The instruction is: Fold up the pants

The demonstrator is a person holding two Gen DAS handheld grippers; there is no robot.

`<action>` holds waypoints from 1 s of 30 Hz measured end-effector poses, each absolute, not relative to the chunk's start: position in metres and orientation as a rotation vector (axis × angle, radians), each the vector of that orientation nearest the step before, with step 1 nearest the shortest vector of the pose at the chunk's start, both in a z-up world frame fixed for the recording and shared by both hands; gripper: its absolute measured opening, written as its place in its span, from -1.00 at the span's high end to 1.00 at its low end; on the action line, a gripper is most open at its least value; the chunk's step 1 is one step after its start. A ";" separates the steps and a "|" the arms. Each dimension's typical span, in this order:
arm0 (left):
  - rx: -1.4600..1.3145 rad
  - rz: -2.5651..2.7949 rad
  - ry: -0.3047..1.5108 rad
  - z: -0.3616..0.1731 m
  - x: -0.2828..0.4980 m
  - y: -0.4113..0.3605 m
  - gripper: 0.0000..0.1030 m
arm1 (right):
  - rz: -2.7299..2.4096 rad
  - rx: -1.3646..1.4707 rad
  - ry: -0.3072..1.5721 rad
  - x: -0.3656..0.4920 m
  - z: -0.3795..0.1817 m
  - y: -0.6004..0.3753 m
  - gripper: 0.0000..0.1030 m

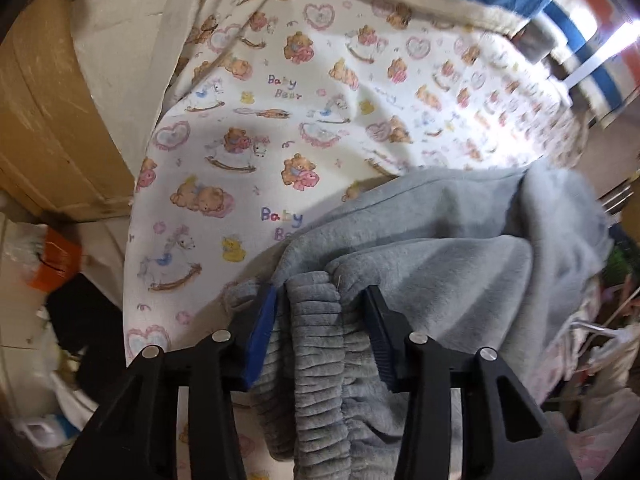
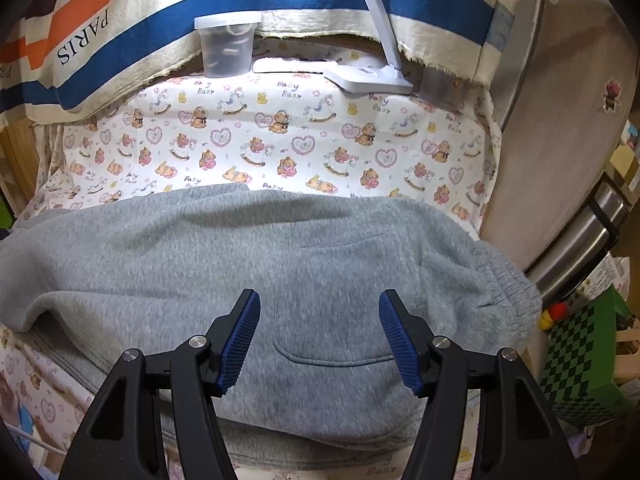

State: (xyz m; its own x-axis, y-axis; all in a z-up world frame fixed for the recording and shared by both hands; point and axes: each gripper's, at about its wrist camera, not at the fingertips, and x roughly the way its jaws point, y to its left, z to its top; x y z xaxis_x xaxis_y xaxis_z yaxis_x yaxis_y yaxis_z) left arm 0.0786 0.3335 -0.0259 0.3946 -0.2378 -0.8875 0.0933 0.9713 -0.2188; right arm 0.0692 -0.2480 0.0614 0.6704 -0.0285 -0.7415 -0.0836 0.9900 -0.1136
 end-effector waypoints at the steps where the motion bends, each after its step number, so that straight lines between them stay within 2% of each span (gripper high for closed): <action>1: -0.122 -0.195 1.143 -0.029 0.082 0.331 0.08 | 0.031 -0.134 0.840 0.070 0.059 -0.251 -0.23; 2: -0.102 -0.182 1.134 -0.031 0.084 0.326 -0.15 | 0.030 -0.127 0.844 0.070 0.056 -0.253 -0.23; 4: -0.072 -0.172 1.130 -0.040 0.088 0.317 -0.21 | 0.027 -0.106 0.852 0.072 0.051 -0.259 -0.23; 6: -0.002 -0.125 1.118 -0.042 0.088 0.306 0.20 | 0.036 -0.090 0.854 0.071 0.049 -0.262 -0.23; 8: -0.018 -0.093 1.122 -0.039 0.087 0.308 0.35 | 0.039 -0.091 0.848 0.068 0.049 -0.266 -0.23; 12: -0.043 -0.024 1.059 -0.013 0.081 0.314 0.38 | 0.024 -0.092 0.839 0.067 0.051 -0.276 -0.23; 24: 0.187 0.300 0.708 0.072 0.049 0.307 0.43 | 0.032 -0.077 0.809 0.066 0.059 -0.276 -0.23; 27: 0.065 0.278 0.749 0.077 0.055 0.332 0.44 | 0.046 -0.081 0.803 0.068 0.060 -0.272 -0.23; 30: 0.139 0.306 0.817 0.050 0.075 0.335 0.43 | 0.058 -0.080 0.809 0.070 0.057 -0.270 -0.23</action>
State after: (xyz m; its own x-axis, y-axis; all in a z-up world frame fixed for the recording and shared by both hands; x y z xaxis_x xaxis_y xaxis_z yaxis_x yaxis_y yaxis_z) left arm 0.0746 0.3349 0.0498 0.6434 0.3211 -0.6950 -0.2146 0.9470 0.2389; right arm 0.0698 -0.2700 0.0572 0.6890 0.0210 -0.7244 -0.0822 0.9954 -0.0494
